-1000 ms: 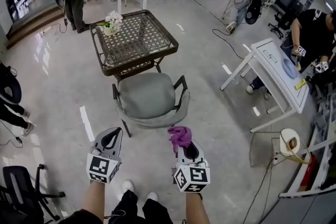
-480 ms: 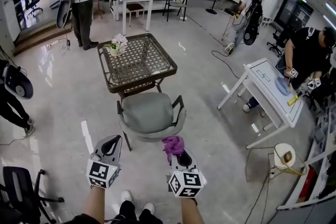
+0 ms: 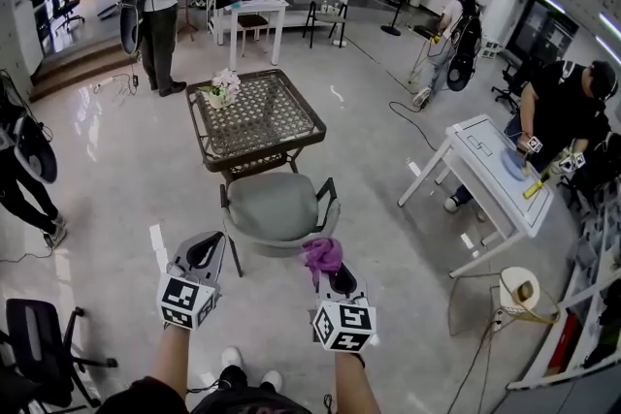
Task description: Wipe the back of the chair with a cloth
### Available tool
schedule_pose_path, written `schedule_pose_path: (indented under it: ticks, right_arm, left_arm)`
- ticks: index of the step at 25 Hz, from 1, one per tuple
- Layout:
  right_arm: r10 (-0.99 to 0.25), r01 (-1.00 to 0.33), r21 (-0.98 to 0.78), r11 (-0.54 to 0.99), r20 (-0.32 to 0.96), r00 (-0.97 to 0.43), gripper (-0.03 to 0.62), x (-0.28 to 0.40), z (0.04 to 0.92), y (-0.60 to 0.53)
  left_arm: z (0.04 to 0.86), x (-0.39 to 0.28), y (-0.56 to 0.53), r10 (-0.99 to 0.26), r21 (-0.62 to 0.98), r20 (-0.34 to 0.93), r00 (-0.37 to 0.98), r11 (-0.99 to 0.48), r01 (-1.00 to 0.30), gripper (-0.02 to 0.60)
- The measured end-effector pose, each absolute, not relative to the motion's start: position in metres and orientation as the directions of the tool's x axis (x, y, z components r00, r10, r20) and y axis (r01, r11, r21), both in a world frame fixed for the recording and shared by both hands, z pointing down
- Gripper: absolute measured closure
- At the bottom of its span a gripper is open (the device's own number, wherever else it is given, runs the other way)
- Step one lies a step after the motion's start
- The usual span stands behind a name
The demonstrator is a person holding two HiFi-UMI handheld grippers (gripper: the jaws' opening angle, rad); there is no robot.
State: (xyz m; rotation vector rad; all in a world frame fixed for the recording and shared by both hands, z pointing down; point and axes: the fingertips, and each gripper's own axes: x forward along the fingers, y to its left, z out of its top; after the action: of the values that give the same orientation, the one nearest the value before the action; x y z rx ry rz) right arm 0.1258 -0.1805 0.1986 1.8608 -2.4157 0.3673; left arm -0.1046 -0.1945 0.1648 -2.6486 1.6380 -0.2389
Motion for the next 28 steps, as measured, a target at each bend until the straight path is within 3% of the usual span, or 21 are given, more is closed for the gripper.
schedule_pose_path:
  ticks: [28]
  right_arm:
    - [-0.972, -0.978, -0.114, 0.176, 0.135, -0.191, 0.503, 0.136, 0.152, -0.149]
  left_arm:
    - [0.104, -0.139, -0.156, -0.909, -0.082, 0.025, 0.416, -0.417, -0.905, 0.572]
